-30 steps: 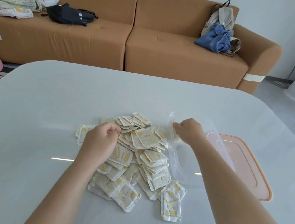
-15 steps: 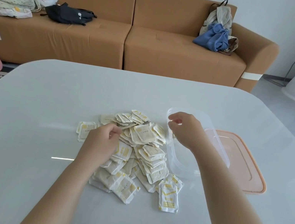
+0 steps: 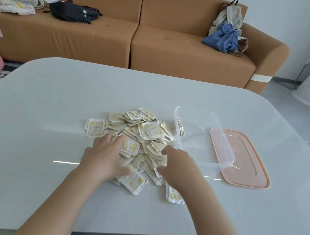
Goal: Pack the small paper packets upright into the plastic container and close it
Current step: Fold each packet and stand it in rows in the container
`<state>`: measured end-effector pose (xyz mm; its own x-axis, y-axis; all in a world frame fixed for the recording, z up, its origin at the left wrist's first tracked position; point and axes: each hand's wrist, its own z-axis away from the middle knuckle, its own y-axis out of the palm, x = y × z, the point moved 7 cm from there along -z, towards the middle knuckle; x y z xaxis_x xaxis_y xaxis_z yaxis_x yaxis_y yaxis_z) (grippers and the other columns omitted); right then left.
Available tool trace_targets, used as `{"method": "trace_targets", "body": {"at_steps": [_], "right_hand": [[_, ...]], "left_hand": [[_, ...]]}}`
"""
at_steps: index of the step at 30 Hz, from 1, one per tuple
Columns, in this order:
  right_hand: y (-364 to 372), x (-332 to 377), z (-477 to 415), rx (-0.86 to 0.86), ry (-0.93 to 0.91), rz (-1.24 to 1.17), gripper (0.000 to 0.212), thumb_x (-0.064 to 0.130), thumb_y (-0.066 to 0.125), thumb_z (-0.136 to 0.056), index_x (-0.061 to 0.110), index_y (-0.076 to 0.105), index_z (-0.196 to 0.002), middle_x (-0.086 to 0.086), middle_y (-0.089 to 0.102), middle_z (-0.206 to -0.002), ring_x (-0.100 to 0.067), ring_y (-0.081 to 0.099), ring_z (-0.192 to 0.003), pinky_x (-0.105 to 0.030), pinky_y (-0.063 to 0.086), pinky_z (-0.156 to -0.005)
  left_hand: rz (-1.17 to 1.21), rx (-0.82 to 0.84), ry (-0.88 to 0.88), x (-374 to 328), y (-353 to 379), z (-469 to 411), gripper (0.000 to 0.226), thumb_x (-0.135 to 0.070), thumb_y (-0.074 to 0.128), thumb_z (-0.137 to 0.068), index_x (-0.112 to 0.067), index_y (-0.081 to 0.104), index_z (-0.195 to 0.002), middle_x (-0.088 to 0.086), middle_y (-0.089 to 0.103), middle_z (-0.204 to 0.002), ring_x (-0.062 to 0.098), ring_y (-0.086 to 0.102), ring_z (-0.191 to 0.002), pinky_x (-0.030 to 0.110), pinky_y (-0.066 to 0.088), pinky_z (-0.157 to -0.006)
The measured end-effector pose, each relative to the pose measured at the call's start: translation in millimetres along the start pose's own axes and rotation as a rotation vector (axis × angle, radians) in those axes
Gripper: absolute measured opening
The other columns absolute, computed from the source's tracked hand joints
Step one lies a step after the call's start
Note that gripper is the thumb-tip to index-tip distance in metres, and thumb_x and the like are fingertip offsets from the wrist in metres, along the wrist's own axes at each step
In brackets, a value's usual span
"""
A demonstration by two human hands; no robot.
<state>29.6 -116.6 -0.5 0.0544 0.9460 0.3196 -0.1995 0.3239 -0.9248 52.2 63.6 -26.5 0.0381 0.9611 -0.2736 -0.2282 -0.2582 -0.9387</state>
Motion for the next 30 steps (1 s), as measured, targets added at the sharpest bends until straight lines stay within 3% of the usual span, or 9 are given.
{"method": "trace_targets", "body": {"at_steps": [4, 8, 11, 14, 17, 22, 25, 30], "right_hand": [[24, -6, 12, 0.170, 0.041, 0.097, 0.062, 0.014, 0.066, -0.082, 0.019, 0.037, -0.136, -0.009, 0.047, -0.124, -0.030, 0.055, -0.113, -0.032, 0.044, -0.080], [34, -9, 14, 0.216, 0.043, 0.113, 0.078, 0.005, 0.069, -0.077, 0.021, 0.027, -0.141, -0.010, 0.043, -0.124, -0.033, 0.054, -0.113, -0.035, 0.046, -0.080], [36, -8, 14, 0.171, 0.030, 0.143, 0.073, 0.001, 0.062, -0.081, 0.020, 0.026, -0.140, -0.011, 0.042, -0.125, -0.035, 0.049, -0.115, -0.037, 0.045, -0.082], [33, -4, 12, 0.096, 0.007, 0.167, 0.064, -0.003, 0.052, -0.083, 0.018, 0.028, -0.138, -0.013, 0.042, -0.124, -0.033, 0.048, -0.112, -0.033, 0.041, -0.078], [29, 3, 6, 0.024, -0.031, 0.177, 0.057, -0.001, 0.050, -0.085, 0.015, 0.030, -0.136, -0.016, 0.043, -0.125, -0.031, 0.049, -0.111, -0.029, 0.038, -0.083], [26, 7, -14, -0.067, 0.044, -0.004, 0.057, -0.004, 0.053, -0.083, 0.018, 0.037, -0.133, -0.013, 0.046, -0.122, -0.031, 0.048, -0.113, -0.032, 0.040, -0.076], [19, 8, -26, -0.175, 0.047, -0.108, 0.048, -0.007, 0.048, -0.081, 0.016, 0.050, -0.123, -0.012, 0.055, -0.112, -0.031, 0.055, -0.102, -0.032, 0.041, -0.069], [-7, 7, -37, -0.395, 0.018, -0.422, 0.026, -0.002, 0.048, -0.081, 0.010, 0.069, -0.091, -0.003, 0.066, -0.083, -0.024, 0.059, -0.081, -0.031, 0.046, -0.068]], "left_hand": [[-0.097, 0.140, -0.042, 3, 15, 4, 0.116, -0.060, 0.074, -0.063, -0.035, 0.001, -0.149, -0.002, -0.006, -0.160, 0.028, 0.015, -0.142, 0.043, 0.035, -0.104], [-0.121, 0.151, -0.042, 2, 18, 2, 0.122, -0.059, 0.076, -0.064, -0.036, -0.007, -0.151, -0.001, -0.014, -0.160, 0.029, 0.010, -0.145, 0.044, 0.035, -0.104], [-0.141, 0.139, -0.046, 2, 20, 1, 0.121, -0.058, 0.076, -0.065, -0.037, -0.007, -0.150, 0.000, -0.013, -0.161, 0.030, 0.012, -0.143, 0.043, 0.038, -0.103], [-0.149, 0.090, -0.045, 1, 19, -3, 0.114, -0.059, 0.075, -0.067, -0.037, 0.001, -0.150, 0.003, -0.001, -0.160, 0.032, 0.020, -0.139, 0.041, 0.039, -0.101], [-0.124, 0.019, -0.036, -3, 17, -6, 0.099, -0.053, 0.073, -0.072, -0.037, 0.013, -0.149, 0.005, 0.015, -0.156, 0.033, 0.028, -0.133, 0.040, 0.040, -0.096], [-0.007, -0.229, -0.004, -9, 7, -14, 0.047, -0.029, 0.063, -0.090, -0.034, 0.047, -0.134, 0.001, 0.044, -0.136, 0.028, 0.041, -0.118, 0.036, 0.043, -0.081], [0.127, -0.357, 0.033, -11, 2, -20, 0.035, -0.015, 0.057, -0.090, -0.032, 0.063, -0.120, -0.002, 0.057, -0.121, 0.025, 0.050, -0.110, 0.032, 0.042, -0.075], [0.456, -0.467, 0.075, -17, -20, -22, 0.024, -0.021, 0.058, -0.092, -0.029, 0.071, -0.111, -0.006, 0.070, -0.110, 0.017, 0.062, -0.104, 0.031, 0.048, -0.083]]}}
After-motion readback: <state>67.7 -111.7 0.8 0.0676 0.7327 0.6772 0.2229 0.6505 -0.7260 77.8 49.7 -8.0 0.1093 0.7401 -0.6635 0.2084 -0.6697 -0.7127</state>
